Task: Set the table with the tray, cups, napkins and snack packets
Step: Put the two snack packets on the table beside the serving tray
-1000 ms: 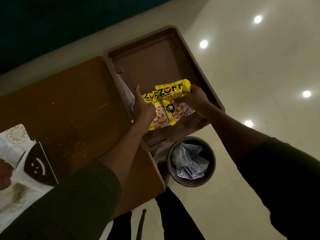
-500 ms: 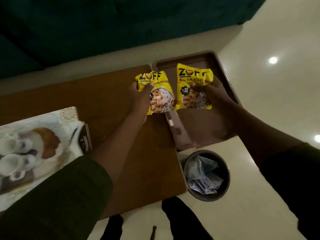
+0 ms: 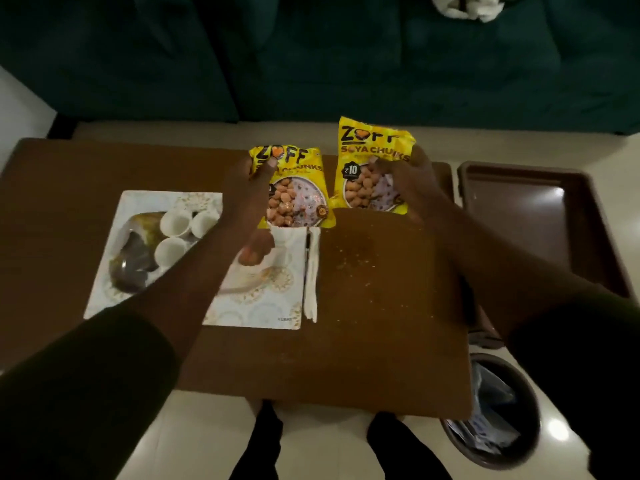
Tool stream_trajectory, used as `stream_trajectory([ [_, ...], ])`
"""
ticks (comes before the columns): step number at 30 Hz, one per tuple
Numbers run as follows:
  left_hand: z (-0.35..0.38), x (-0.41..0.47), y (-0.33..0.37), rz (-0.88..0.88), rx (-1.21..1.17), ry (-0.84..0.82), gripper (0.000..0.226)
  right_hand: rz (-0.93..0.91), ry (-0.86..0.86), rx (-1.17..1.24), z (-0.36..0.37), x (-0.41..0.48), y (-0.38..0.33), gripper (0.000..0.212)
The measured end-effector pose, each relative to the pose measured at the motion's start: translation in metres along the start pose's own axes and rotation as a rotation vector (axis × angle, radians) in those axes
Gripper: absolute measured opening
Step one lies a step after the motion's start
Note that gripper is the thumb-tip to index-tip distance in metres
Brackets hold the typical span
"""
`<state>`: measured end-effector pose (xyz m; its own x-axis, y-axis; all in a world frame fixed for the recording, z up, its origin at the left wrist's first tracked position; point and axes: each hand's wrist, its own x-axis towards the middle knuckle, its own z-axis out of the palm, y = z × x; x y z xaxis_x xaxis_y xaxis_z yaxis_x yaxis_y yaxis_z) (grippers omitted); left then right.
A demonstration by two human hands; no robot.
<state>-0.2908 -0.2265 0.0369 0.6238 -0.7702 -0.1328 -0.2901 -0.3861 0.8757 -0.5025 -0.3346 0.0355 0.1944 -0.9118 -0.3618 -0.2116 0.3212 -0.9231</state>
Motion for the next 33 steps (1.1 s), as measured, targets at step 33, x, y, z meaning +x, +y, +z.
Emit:
stream_trajectory([
  [33, -0.263, 0.081, -0.267, -0.381, -0.089, 0.006, 0.017, 0.322, 0.032, -0.557, 0.277, -0.037, 0.101, 0.063],
])
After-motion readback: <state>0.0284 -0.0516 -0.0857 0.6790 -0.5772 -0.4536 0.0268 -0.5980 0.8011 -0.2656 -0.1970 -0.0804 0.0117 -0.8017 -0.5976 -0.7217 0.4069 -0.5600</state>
